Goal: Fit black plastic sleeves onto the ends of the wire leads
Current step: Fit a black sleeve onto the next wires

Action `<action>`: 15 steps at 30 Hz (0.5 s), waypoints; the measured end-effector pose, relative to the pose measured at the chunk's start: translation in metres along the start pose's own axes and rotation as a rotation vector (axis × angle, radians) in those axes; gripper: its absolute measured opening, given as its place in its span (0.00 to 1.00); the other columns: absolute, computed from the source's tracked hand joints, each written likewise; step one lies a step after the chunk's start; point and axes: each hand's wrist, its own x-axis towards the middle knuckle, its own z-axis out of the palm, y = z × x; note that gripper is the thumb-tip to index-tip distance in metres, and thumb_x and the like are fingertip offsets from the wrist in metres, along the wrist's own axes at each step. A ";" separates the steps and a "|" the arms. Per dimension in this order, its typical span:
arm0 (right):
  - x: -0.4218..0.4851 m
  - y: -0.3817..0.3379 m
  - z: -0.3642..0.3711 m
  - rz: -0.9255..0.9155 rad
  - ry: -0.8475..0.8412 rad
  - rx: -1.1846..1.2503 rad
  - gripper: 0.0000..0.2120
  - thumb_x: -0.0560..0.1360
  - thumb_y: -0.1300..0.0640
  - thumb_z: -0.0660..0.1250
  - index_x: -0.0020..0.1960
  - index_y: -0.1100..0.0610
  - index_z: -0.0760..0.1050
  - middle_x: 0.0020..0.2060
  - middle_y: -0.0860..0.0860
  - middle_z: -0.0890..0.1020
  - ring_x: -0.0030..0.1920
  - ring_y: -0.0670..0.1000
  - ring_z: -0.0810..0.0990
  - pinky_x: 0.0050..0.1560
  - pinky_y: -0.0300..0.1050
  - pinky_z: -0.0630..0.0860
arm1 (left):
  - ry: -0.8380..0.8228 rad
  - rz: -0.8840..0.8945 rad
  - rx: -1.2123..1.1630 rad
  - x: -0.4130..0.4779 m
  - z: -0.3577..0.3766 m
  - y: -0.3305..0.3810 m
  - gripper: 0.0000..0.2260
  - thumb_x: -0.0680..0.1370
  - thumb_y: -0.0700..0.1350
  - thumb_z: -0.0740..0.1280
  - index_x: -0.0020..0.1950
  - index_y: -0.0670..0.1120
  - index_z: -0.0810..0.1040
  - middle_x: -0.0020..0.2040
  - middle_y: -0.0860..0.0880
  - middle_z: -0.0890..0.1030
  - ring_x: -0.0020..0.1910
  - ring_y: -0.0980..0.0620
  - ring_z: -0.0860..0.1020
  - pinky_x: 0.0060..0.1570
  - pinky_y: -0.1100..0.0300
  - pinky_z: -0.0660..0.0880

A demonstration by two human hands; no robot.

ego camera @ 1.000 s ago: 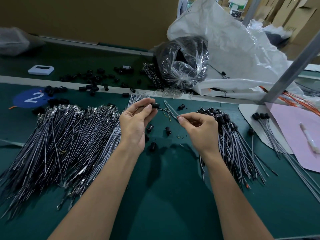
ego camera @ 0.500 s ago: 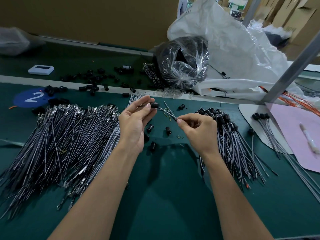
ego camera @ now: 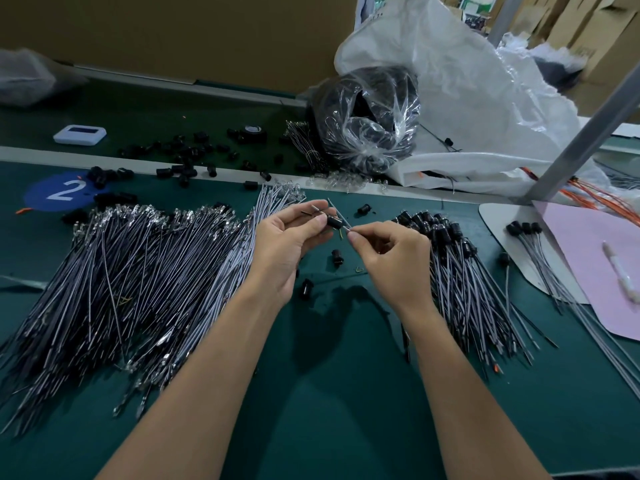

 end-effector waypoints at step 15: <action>0.000 -0.005 -0.001 0.025 -0.025 0.039 0.12 0.68 0.56 0.78 0.51 0.55 0.84 0.31 0.45 0.78 0.32 0.46 0.75 0.37 0.30 0.69 | 0.009 -0.003 0.127 -0.003 0.002 -0.001 0.03 0.76 0.36 0.70 0.46 0.38 0.84 0.41 0.45 0.86 0.40 0.52 0.84 0.41 0.64 0.79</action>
